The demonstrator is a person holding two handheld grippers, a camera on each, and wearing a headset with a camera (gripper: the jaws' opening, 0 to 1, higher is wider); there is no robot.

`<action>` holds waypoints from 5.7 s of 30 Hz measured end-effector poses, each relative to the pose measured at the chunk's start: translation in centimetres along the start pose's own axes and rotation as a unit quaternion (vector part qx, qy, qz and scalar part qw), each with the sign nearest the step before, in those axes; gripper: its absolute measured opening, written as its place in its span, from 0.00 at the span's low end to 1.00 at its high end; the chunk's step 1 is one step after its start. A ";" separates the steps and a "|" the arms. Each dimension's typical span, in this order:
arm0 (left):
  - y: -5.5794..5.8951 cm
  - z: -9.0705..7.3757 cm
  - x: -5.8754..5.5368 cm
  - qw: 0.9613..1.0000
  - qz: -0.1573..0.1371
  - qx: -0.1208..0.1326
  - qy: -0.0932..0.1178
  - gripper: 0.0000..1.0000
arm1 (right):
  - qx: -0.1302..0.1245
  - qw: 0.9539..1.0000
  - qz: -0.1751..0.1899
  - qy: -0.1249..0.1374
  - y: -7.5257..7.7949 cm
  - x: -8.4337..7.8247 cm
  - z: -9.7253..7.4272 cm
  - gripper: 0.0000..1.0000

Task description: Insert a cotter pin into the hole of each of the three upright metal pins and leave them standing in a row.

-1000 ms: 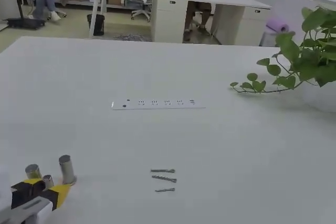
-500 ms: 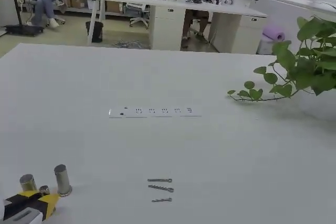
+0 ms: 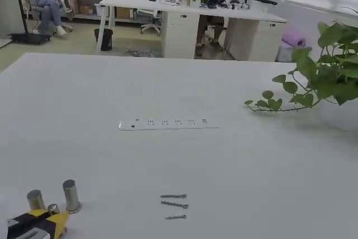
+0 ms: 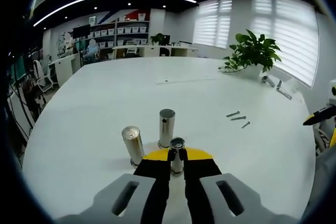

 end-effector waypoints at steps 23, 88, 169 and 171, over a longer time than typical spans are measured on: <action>3.5 -4.5 1.4 0.993 0.063 -0.098 0.013 0.07 | 0.000 1.000 -0.007 0.010 -0.6 -0.3 -0.2 0.95; 10.8 -5.7 -4.7 0.942 0.190 -0.273 -0.057 0.07 | 0.002 1.000 -0.012 0.009 -1.7 0.2 1.1 0.95; 9.0 -11.5 -6.8 0.976 0.049 -0.200 -0.067 0.99 | 0.089 0.966 -0.238 -0.055 -0.3 8.9 6.9 0.66; 8.9 -11.6 -6.7 0.977 0.036 -0.200 -0.067 0.99 | 0.098 0.958 -0.260 -0.067 -0.4 9.4 7.4 0.66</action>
Point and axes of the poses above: the centre of the closed fingertips' face, and the gripper's own axes: z roughly forward along the fingers, y roughly to its right, x roughly out of its top, the point moved 3 cm from there along -z, roughly backward along the fingers, and after that the axes turned 4 degrees about z, right-handed, at the moved point
